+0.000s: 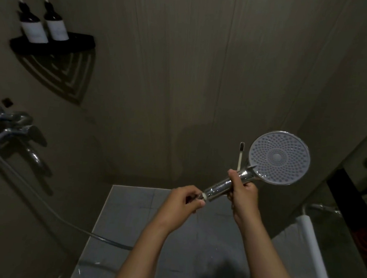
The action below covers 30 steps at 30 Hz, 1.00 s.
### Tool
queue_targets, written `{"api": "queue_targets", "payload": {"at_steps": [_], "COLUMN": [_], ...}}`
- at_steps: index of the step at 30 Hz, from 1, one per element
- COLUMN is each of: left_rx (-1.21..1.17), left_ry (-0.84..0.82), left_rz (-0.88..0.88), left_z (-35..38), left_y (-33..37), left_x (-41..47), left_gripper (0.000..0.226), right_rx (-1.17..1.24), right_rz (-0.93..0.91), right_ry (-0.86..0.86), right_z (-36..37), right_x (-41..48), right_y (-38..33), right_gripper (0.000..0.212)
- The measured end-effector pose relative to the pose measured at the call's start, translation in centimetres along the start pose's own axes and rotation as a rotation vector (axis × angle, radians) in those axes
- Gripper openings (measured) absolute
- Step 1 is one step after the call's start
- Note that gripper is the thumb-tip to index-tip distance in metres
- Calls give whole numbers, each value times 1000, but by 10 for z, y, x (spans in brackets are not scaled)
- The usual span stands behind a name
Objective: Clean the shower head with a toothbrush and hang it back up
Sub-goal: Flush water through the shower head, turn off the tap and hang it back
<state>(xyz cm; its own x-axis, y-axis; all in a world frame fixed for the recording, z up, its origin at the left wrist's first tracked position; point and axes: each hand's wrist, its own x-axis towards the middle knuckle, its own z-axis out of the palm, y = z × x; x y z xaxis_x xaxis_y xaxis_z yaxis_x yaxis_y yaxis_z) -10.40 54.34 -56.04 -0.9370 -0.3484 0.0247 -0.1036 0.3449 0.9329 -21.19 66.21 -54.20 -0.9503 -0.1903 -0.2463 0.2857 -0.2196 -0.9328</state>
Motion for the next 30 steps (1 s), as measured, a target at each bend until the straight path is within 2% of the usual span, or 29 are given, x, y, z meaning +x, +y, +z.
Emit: {"api": "queue_targets", "payload": {"at_steps": [4,8,12,17,21,27,30], "left_rx": [61,50,-41,-121,-118,-224,-280], "left_ry": [94,115,34,-59,-136,-196,-225], "left_rz": [43,40,-34,-81,-111,-151,-209], "left_z": [0,1,2,-1,-1,-3,-5], "left_y": [5,7,5,3,1,11,10], "left_x": [0,0,0,0,0,-2,-6], "left_gripper": [23,27,11,3,17,25,33], "right_rx": [44,72,81,48,44,73,137], "right_rz": [5,-14,-16,-19,-33,-25,-31], "right_ry": [21,38,54,47,12,-23,-40], "right_z": [-1,0,0,-2,-2,-1,-1], "right_x": [2,1,2,2,1,-2,-2], "right_y": [2,1,-1,-1,-4,-8,-11], "right_gripper": [28,28,25,22,14,17,12]}}
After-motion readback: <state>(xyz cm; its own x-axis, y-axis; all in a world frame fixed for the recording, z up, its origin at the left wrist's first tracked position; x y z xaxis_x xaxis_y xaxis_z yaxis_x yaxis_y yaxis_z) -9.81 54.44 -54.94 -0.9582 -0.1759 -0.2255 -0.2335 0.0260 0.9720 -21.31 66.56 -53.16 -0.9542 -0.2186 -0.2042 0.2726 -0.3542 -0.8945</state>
